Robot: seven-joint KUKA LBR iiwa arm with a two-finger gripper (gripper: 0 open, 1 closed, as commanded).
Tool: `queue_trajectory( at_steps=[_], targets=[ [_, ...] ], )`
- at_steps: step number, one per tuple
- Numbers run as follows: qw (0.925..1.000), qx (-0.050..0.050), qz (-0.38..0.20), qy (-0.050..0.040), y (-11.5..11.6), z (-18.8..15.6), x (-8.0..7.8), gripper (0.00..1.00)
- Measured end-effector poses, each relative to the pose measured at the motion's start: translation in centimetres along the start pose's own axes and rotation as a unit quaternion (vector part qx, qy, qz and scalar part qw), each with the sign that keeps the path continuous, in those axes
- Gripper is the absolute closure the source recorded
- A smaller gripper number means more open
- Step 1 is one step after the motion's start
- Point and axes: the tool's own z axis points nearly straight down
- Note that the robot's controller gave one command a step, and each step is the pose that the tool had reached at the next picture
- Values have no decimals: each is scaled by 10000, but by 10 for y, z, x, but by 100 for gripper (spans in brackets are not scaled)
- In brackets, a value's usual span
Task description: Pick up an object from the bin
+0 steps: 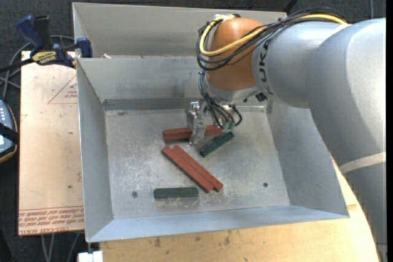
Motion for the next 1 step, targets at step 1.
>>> queue_trajectory(
  at_steps=[1],
  targets=[
    [10000,-4,-28,-38,26,-136,14,100]
  ],
)
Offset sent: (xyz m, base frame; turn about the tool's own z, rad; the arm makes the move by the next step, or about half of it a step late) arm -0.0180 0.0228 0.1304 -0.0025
